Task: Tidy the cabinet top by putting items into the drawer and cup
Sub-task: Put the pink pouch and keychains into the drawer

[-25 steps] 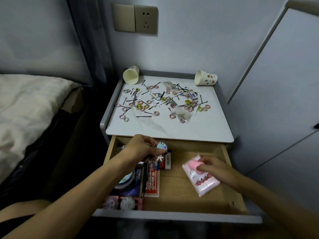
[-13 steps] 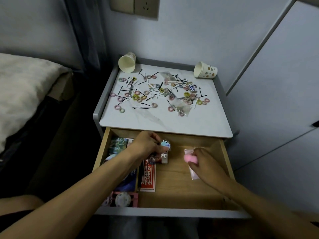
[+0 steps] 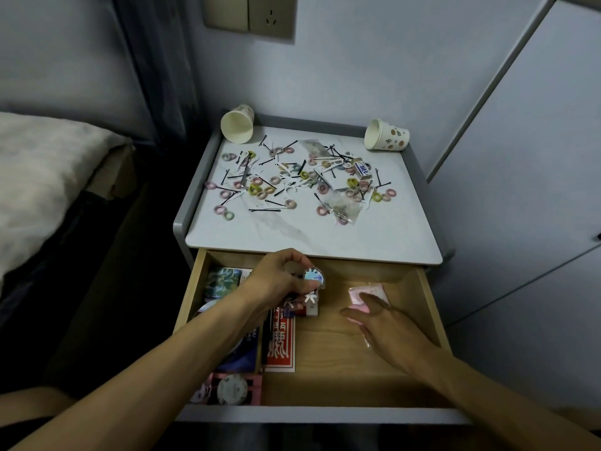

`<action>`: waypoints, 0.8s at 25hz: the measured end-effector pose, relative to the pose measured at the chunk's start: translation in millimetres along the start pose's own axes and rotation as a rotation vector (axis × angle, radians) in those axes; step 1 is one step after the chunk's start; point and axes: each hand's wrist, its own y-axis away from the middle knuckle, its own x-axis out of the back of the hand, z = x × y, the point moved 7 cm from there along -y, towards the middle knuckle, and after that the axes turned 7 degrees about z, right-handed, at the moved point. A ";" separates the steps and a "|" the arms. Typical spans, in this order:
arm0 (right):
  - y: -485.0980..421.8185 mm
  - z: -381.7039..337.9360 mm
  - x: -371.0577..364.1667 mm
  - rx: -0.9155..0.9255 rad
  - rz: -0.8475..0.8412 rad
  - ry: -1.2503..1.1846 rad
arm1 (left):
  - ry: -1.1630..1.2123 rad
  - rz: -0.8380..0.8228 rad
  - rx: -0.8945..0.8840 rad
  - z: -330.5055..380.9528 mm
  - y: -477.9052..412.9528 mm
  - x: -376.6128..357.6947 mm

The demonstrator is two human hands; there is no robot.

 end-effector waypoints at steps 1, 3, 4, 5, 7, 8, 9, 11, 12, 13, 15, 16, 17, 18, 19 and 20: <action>1.5 3.3 -5.0 -0.031 -0.031 -0.043 | 0.006 0.001 -0.008 1.5 -1.7 -1.6; 5.6 7.2 -11.7 -0.055 -0.041 -0.074 | 0.021 0.008 -0.015 4.8 -2.7 -3.8; 7.3 9.6 -14.7 -0.072 -0.033 -0.116 | 0.024 0.006 -0.015 5.8 -2.7 -5.0; 7.1 10.7 -15.6 -0.095 -0.029 -0.158 | 0.023 0.006 -0.011 5.7 -2.7 -5.9; 4.9 16.7 -18.0 -0.154 0.030 -0.223 | 0.025 0.006 -0.002 5.2 -2.3 -6.0; 2.8 22.3 -18.0 -0.198 0.077 -0.258 | 0.029 0.005 0.002 4.8 -2.7 -6.0; -0.1 27.9 -17.9 -0.244 0.111 -0.287 | 0.034 0.004 0.007 4.5 -3.4 -5.3; -3.6 36.6 -22.2 -0.311 0.123 -0.279 | 0.033 0.002 0.012 4.5 -4.1 -4.1; -4.7 39.2 -24.7 -0.330 0.118 -0.243 | 0.030 0.002 0.014 4.3 -4.1 -3.7; -4.9 39.4 -25.2 -0.340 0.111 -0.198 | 0.026 0.002 0.017 4.1 -4.4 -3.7; -1.4 35.8 -19.1 -0.352 0.096 -0.102 | 0.022 0.001 0.022 4.2 -4.1 -4.5; 1.2 33.2 -15.7 -0.355 0.085 -0.080 | 0.024 0.001 0.022 4.5 -3.7 -5.0; 2.8 31.0 -12.6 -0.362 0.086 -0.077 | 0.024 0.003 0.020 4.8 -3.9 -4.7; 3.9 29.1 -9.6 -0.371 0.097 -0.083 | 0.025 0.005 0.017 5.3 -4.2 -4.2; 4.8 28.0 -7.6 -0.383 0.112 -0.087 | 0.029 0.004 0.016 5.7 -4.8 -3.5; 5.8 27.1 -6.8 -0.394 0.119 -0.088 | 0.034 -0.001 0.016 5.8 -5.2 -3.8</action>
